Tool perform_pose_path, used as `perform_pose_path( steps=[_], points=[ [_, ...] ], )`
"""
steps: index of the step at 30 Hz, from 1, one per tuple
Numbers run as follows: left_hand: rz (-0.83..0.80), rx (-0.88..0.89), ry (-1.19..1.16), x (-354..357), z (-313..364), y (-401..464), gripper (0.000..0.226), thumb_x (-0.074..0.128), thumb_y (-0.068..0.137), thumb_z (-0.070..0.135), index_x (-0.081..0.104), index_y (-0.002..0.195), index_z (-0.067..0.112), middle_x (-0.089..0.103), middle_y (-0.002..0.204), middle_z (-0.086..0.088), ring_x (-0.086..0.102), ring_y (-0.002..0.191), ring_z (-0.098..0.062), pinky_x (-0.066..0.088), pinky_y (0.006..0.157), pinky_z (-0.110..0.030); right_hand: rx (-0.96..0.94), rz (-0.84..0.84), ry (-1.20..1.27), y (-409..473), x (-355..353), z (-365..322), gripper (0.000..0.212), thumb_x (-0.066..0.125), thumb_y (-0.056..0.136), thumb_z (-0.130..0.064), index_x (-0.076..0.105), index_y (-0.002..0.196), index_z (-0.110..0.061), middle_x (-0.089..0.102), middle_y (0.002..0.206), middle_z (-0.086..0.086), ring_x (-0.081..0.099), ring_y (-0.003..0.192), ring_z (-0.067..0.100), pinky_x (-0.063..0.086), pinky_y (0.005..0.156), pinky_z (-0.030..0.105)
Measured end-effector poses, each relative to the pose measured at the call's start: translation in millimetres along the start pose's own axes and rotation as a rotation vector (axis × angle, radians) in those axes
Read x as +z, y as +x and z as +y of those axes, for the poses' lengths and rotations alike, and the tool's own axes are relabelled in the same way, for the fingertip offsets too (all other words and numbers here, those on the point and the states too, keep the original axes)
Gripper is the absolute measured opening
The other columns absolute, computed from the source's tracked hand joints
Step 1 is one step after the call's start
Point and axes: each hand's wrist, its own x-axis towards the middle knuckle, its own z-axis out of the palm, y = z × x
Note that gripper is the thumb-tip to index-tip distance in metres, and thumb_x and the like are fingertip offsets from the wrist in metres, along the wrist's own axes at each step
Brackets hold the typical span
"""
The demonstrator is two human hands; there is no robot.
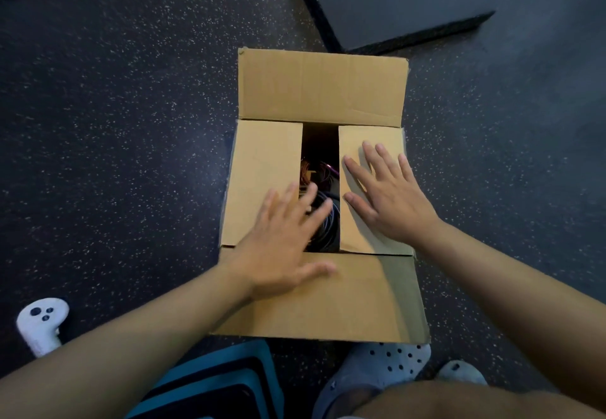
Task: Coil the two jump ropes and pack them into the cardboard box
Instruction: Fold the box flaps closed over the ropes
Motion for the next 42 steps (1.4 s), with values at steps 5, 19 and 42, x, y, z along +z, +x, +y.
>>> perform_pose_path(
  steps=[5, 19, 42],
  points=[
    [-0.19, 0.163, 0.079, 6.2, 36.5, -11.6, 0.131, 0.035, 0.064, 0.103, -0.033, 0.152, 0.033, -0.041, 0.159, -0.015, -0.044, 0.142, -0.037, -0.023, 0.116, -0.061, 0.035, 0.093, -0.042, 57.8, -45.3, 11.6, 0.068, 0.021, 0.104, -0.06, 0.007, 0.163, -0.029, -0.003, 0.172, 0.013, -0.004, 0.159, 0.033, 0.004, 0.127, 0.056],
    [-0.187, 0.274, 0.24, -5.7, 37.3, -30.1, 0.133, 0.067, 0.075, 0.062, -0.036, 0.151, 0.025, -0.046, 0.154, -0.023, -0.049, 0.138, -0.039, -0.026, 0.113, -0.063, 0.201, 0.073, -0.063, 135.0, -93.0, 51.8, 0.079, 0.042, 0.095, -0.067, 0.014, 0.161, -0.032, 0.029, 0.159, 0.017, 0.022, 0.151, 0.04, 0.009, 0.122, 0.064],
    [0.271, -0.032, 0.219, -58.1, -34.3, 35.9, 0.107, 0.025, 0.083, 0.086, -0.007, 0.162, 0.021, -0.005, 0.171, -0.011, -0.008, 0.156, -0.038, -0.003, 0.124, -0.06, 0.06, 0.149, 0.104, 16.1, -58.5, -13.6, 0.051, 0.028, 0.1, -0.061, 0.057, 0.13, -0.031, 0.057, 0.126, 0.005, 0.051, 0.117, 0.031, 0.04, 0.096, 0.048]
  ],
)
